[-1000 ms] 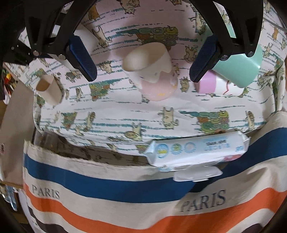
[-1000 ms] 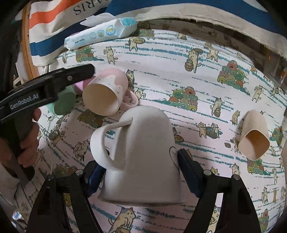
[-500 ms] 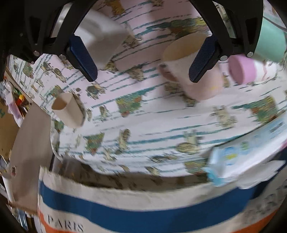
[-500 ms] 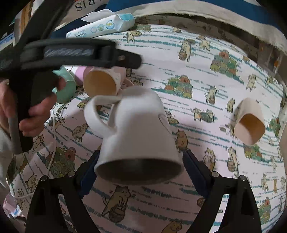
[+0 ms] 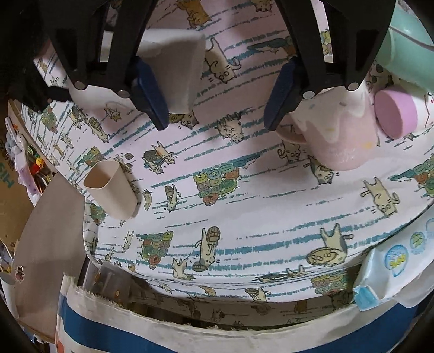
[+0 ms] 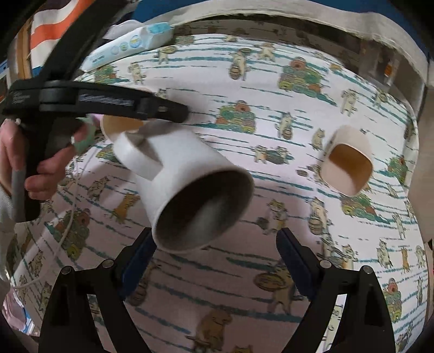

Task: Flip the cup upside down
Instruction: 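Close the left gripper on the white mug while the right gripper releases it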

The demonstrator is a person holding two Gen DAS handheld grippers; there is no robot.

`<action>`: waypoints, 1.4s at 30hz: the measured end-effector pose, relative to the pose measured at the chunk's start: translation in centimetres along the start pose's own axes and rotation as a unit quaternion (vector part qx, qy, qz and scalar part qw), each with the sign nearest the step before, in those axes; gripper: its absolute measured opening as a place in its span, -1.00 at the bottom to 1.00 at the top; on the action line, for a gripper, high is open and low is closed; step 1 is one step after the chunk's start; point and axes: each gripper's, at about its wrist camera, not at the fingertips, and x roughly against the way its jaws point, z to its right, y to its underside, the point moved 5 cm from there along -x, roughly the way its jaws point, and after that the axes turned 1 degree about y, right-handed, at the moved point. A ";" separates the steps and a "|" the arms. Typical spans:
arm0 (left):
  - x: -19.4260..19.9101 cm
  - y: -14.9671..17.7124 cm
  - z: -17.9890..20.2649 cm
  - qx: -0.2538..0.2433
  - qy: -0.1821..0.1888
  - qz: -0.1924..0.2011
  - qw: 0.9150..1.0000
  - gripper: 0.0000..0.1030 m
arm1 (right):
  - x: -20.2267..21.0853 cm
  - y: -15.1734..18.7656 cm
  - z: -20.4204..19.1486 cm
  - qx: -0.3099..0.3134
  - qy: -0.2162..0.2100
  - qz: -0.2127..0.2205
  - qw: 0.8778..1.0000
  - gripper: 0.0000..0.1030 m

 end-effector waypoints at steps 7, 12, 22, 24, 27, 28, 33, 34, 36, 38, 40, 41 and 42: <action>2.1 1.6 -0.8 0.009 0.003 0.005 1.000 0.38 | -0.5 -0.8 2.6 -0.026 0.034 0.008 0.999 0.76; 3.5 2.7 -0.7 0.012 0.008 0.003 1.000 0.38 | -1.6 -2.9 3.6 -0.038 0.046 0.017 0.998 0.76; 4.3 4.1 -1.0 0.047 0.025 0.000 0.999 0.38 | -4.9 -5.6 4.7 -0.059 0.057 0.008 0.997 0.76; 4.4 4.3 -1.0 0.052 0.028 0.002 0.998 0.39 | -5.3 -6.1 4.5 -0.060 0.054 0.006 0.997 0.76; 4.7 4.6 -1.0 0.055 0.028 0.002 0.998 0.38 | -5.6 -6.8 4.0 -0.055 0.052 0.009 0.997 0.76; 4.7 4.7 -0.9 0.054 0.028 0.002 0.998 0.38 | -5.5 -6.9 3.8 -0.052 0.051 0.011 0.997 0.76; 4.9 4.9 -0.7 0.047 0.017 0.006 0.999 0.38 | -4.8 -6.7 3.2 -0.034 0.063 0.025 0.997 0.76; 4.9 4.8 -0.7 0.047 0.017 0.006 0.999 0.38 | -4.7 -6.5 3.2 -0.033 0.065 0.027 0.997 0.76; 4.9 4.9 -0.6 0.046 0.011 0.009 0.999 0.38 | -4.3 -6.1 3.4 -0.029 0.071 0.031 0.997 0.76; 4.9 4.9 -0.4 0.043 0.004 0.014 0.999 0.37 | -3.8 -5.9 3.7 -0.027 0.073 0.033 0.996 0.76; 4.9 5.0 -0.3 0.044 0.002 0.019 0.999 0.37 | -3.2 -5.6 4.1 -0.029 0.073 0.037 0.996 0.76; 5.0 4.9 -0.2 0.045 0.003 0.021 0.999 0.37 | -2.8 -5.5 4.3 -0.031 0.072 0.039 0.996 0.76; 5.1 4.9 -0.1 0.046 0.003 0.024 0.999 0.37 | -2.5 -5.4 4.5 -0.033 0.072 0.042 0.996 0.76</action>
